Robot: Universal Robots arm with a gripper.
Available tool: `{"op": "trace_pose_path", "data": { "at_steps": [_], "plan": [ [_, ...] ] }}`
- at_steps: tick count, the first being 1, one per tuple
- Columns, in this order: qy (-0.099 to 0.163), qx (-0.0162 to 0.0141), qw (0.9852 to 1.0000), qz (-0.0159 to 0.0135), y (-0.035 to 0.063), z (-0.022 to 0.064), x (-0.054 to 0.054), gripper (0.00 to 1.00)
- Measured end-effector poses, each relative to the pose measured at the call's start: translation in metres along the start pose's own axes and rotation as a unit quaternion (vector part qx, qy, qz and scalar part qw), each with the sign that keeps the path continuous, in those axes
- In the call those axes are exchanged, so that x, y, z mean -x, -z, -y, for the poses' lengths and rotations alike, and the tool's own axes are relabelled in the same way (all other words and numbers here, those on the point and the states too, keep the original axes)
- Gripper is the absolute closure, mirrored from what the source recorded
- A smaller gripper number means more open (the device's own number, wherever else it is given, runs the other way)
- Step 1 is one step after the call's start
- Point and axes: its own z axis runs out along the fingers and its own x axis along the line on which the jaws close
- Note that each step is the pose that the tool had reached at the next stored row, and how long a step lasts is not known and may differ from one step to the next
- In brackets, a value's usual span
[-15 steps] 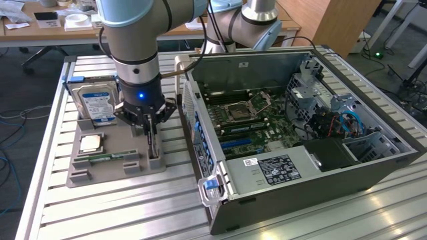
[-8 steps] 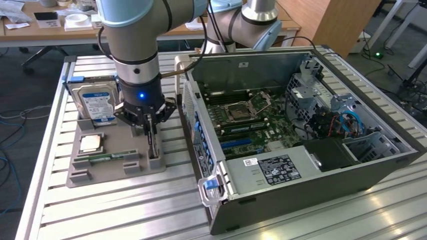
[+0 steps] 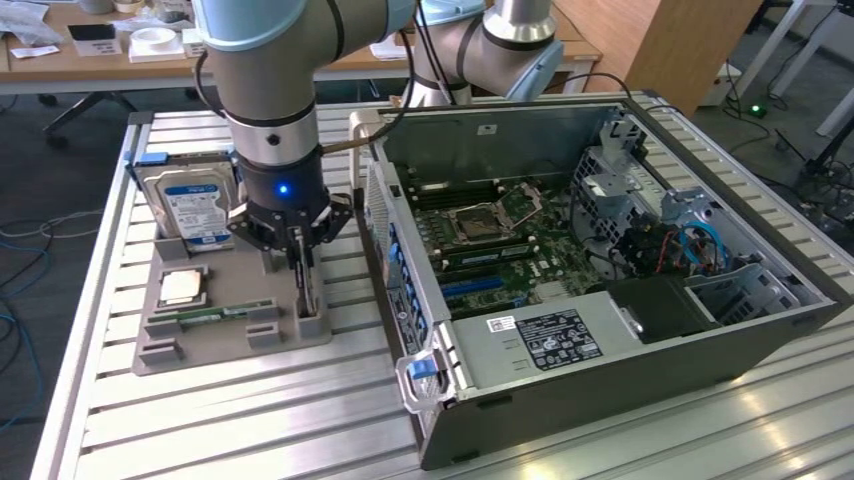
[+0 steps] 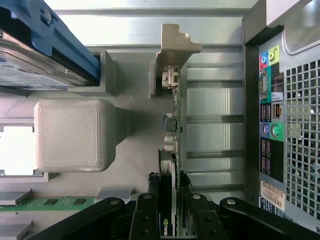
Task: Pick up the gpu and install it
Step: 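Pick up the gpu and move the gpu toward the slot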
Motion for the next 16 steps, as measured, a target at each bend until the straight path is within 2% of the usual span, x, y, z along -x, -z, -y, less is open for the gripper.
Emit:
{"op": "trace_pose_path", "data": {
  "at_steps": [16],
  "plan": [
    [0.000,0.0000,1.0000,-0.0001,0.0244,-0.0011,0.001,0.74]
  ]
}}
